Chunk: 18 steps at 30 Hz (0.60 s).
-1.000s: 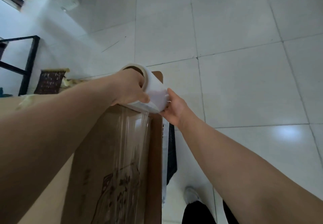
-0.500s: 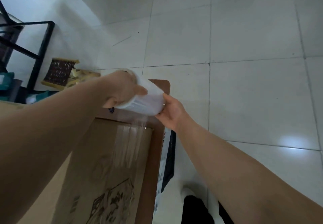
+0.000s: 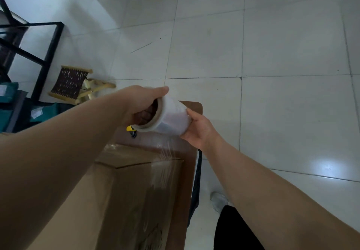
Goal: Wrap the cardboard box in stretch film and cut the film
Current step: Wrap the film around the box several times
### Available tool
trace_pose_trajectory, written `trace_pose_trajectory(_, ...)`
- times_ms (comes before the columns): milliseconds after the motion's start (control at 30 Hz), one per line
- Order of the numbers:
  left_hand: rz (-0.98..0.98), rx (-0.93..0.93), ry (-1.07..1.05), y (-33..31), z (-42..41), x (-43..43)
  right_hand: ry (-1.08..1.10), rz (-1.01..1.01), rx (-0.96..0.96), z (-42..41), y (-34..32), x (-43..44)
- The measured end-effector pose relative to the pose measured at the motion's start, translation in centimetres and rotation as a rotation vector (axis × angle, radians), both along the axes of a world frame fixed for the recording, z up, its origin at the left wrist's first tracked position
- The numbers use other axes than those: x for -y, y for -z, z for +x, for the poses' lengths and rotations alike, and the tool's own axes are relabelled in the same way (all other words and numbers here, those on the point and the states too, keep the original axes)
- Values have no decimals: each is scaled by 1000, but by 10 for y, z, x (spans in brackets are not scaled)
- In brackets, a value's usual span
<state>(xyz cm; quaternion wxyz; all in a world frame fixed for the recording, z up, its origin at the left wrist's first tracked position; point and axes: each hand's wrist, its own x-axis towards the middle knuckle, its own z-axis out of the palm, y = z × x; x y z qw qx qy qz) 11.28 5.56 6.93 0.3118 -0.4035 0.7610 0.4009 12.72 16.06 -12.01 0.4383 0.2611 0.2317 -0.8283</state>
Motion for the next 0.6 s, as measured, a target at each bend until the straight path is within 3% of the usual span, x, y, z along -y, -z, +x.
trace_pose_trajectory(167, -68, -72, -61, 1, -7, 3, -21, 69, 14, -10, 2, 16)
trace_pose_trajectory(300, -459, 72, 457, -2, -14, 12, -102, 107, 14, -29, 1, 34)
trace_pose_trajectory(367, -574, 142, 590, -3, -19, 17, -191, 121, -3, -39, -2, 48)
trace_pose_trajectory(467, -558, 188, 489, -5, -25, 26, -297, 117, -5, -50, -12, 66)
trace_pose_trajectory(600, -388, 62, 105, -9, -30, 41, -355, 85, 24, -62, -10, 78)
